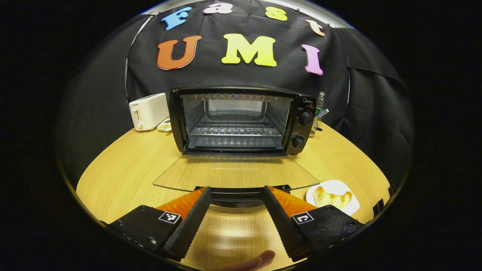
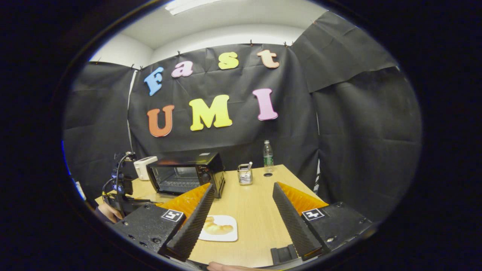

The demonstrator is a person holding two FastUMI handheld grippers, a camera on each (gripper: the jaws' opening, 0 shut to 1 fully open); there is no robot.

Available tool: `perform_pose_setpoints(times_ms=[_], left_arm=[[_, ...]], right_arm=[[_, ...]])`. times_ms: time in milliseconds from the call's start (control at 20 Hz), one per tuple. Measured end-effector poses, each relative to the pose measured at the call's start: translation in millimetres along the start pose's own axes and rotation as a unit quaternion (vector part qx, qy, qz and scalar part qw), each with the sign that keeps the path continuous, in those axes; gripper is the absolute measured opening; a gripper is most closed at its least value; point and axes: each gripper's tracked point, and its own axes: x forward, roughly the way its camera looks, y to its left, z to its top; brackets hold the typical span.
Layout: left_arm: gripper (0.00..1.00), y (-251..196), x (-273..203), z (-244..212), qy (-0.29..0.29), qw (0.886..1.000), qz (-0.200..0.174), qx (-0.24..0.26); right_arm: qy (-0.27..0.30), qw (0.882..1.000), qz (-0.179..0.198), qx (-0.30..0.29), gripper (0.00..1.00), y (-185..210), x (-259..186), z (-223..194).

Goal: Open the electric oven with the left hand, put the food in, and close the electric oven.

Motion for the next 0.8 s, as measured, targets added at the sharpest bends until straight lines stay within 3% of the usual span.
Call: perform_pose_setpoints(times_ms=[50, 100, 150, 200, 250, 600, 800], left_arm=[[0.82, 1.6, 2.1, -8.8, 0.010, 1.000, -0.001, -0.001], [0.92, 2.5, 4.9, -16.7, 0.023, 1.000, -0.001, -0.002], [0.92, 5.0, 6.7, -22.8, 0.032, 0.999, 0.003, -0.005], [0.82, 6.8, 7.1, -22.4, 0.031, 0.999, 0.006, -0.007], [0.92, 4.7, 5.4, -18.7, 0.023, 1.000, 0.005, -0.006], [0.92, 16.7, -5.8, -26.8, 0.020, 1.000, 0.002, -0.021], [0.92, 28.9, -45.5, -16.5, -0.032, 0.999, -0.018, -0.040]], right_arm=[[-0.001, 1.000, 0.005, 0.003, 0.96, 2.2, 0.8, -0.2], [-0.001, 1.000, 0.009, 0.004, 0.96, 3.9, 1.2, -0.5], [0.000, 1.000, 0.011, 0.004, 0.96, 3.9, 2.2, -2.3], [0.000, 1.000, 0.012, 0.002, 0.96, 4.4, 3.3, -2.3], [0.001, 1.000, 0.012, 0.000, 0.96, 4.0, 3.4, -3.5], [0.029, 0.999, 0.015, -0.006, 0.96, 5.6, 18.2, -23.5], [0.059, 0.997, 0.046, 0.022, 0.96, 18.4, 33.8, -43.9]])
